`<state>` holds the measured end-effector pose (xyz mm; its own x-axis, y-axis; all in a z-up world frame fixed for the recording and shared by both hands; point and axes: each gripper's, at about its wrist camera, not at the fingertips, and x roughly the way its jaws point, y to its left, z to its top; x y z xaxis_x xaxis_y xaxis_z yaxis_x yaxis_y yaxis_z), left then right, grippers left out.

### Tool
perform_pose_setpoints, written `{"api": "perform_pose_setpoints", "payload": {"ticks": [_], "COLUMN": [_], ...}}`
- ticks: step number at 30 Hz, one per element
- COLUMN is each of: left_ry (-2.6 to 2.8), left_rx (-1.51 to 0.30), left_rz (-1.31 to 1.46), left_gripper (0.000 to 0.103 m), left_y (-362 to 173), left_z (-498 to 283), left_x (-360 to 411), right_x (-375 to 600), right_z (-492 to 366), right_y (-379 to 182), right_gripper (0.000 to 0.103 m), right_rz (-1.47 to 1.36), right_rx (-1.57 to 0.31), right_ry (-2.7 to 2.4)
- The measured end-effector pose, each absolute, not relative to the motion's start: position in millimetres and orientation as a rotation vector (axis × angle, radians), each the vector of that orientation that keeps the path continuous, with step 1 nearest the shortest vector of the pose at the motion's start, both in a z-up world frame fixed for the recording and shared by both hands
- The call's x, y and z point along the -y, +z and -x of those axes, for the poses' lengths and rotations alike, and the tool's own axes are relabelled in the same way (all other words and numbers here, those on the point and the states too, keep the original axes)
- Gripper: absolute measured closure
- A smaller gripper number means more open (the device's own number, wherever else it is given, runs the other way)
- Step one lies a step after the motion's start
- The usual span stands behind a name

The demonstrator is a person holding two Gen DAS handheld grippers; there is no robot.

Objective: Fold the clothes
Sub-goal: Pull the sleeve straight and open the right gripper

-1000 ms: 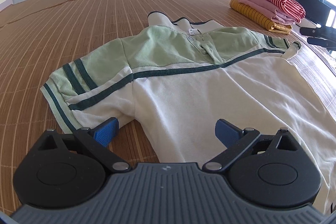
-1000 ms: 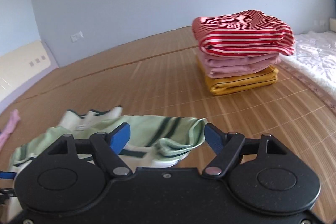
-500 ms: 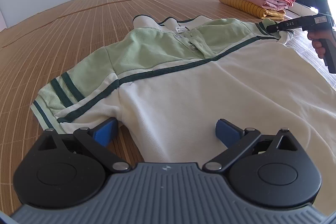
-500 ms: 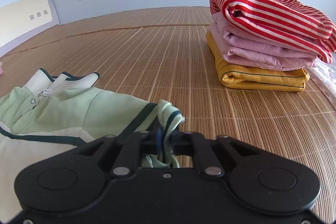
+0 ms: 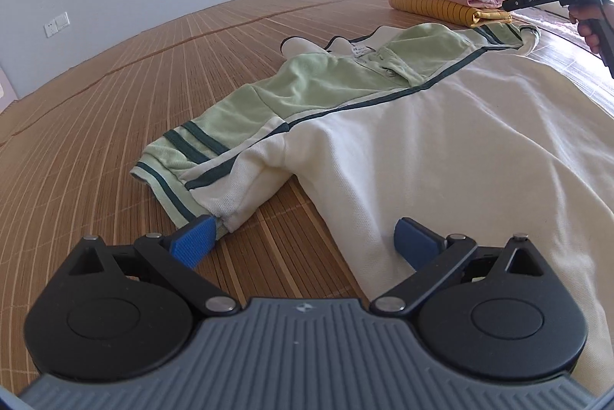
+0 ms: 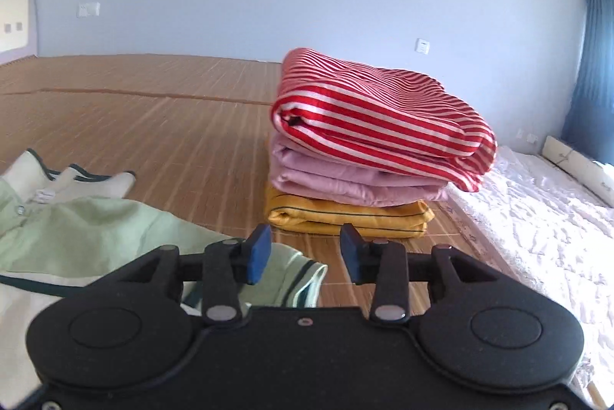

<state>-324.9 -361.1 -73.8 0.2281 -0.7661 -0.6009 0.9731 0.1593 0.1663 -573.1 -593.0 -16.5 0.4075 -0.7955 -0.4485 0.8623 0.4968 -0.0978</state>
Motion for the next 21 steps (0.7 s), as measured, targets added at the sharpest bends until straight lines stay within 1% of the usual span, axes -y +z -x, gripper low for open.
{"api": "perform_pose_setpoints", "payload": {"ticks": [3, 6, 9, 11, 13, 15, 17, 21], "left_ry": [-1.291, -1.272, -1.269, -1.279, -1.279, -1.272, -1.268, -1.278], "left_rx": [-0.418, -0.418, -0.427, -0.451, -0.468, -0.479, -0.483, -0.487], "left_rz": [-0.589, -0.574, -0.515, -0.454, -0.404, -0.376, -0.365, -0.354], "left_gripper": [0.002, 0.002, 0.002, 0.002, 0.002, 0.002, 0.002, 0.002], "left_y": [-74, -70, -61, -54, -48, -44, -42, -39], "left_z": [325, 324, 318, 312, 308, 306, 305, 305], "left_x": [361, 359, 355, 351, 348, 346, 343, 337], "right_x": [585, 563, 526, 482, 429, 380, 331, 272], "right_z": [561, 553, 555, 550, 542, 529, 511, 484], "right_y": [-27, -34, -23, -9, 3, 6, -4, -26], "right_gripper": [0.056, 0.053, 0.052, 0.044, 0.029, 0.028, 0.028, 0.029], "right_rz": [-0.184, -0.067, -0.024, -0.003, 0.028, 0.054, 0.089, 0.133], "right_rx": [-0.557, -0.655, -0.622, -0.564, -0.515, -0.501, -0.497, -0.554], "right_ry": [-0.955, -0.975, -0.914, -0.733, -0.533, -0.375, -0.224, 0.007]}}
